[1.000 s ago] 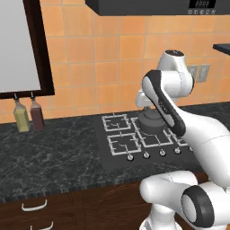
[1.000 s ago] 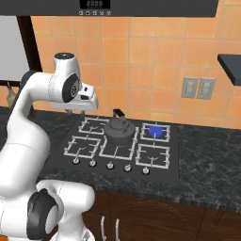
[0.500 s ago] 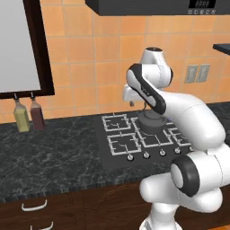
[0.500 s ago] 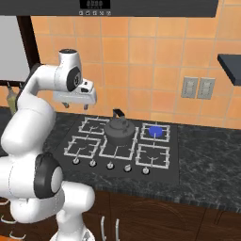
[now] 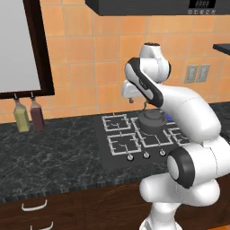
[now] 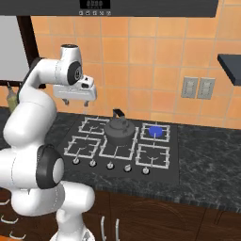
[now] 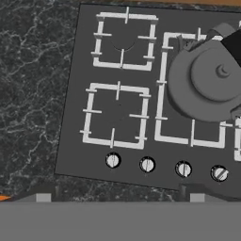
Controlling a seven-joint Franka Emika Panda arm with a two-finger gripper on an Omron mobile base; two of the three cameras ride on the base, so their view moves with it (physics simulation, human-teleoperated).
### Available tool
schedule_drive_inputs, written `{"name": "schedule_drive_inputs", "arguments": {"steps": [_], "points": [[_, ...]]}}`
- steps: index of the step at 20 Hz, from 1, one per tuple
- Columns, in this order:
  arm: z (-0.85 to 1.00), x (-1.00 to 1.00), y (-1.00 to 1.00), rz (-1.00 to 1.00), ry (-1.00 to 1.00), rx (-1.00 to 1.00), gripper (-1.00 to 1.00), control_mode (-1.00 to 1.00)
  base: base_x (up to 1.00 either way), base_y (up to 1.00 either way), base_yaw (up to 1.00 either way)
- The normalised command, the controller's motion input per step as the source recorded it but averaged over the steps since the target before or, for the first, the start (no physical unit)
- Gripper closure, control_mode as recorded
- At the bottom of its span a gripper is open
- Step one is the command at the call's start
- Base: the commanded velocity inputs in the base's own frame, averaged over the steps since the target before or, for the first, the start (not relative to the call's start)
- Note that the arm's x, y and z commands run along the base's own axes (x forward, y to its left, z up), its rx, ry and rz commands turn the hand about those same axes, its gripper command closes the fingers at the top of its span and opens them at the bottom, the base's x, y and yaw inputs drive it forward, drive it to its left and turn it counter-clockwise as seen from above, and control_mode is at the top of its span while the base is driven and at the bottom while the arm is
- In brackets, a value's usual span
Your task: Turn off the rear right burner of the stove.
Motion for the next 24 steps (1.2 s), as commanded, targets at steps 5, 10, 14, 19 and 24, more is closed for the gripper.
{"name": "schedule_drive_inputs", "arguments": {"steps": [5,10,14,19,24], "points": [[-0.45,-0.8,-0.89,-0.16,-0.04,0.27,-1.0,-1.0,0.0,0.0,0.0],[-0.6,-0.83,-1.0,-0.28,0.0,0.26,-1.0,-1.0,0.0,0.0,0.0],[-0.59,-0.87,-0.99,-0.3,0.0,0.17,-1.0,-1.0,0.0,0.0,0.0],[-0.47,-0.28,-0.86,-0.26,0.01,0.07,-1.0,-1.0,0.0,0.0,0.0],[-0.22,0.33,-0.19,0.04,-0.05,0.0,-1.0,-1.0,0.0,0.0,0.0]]}}
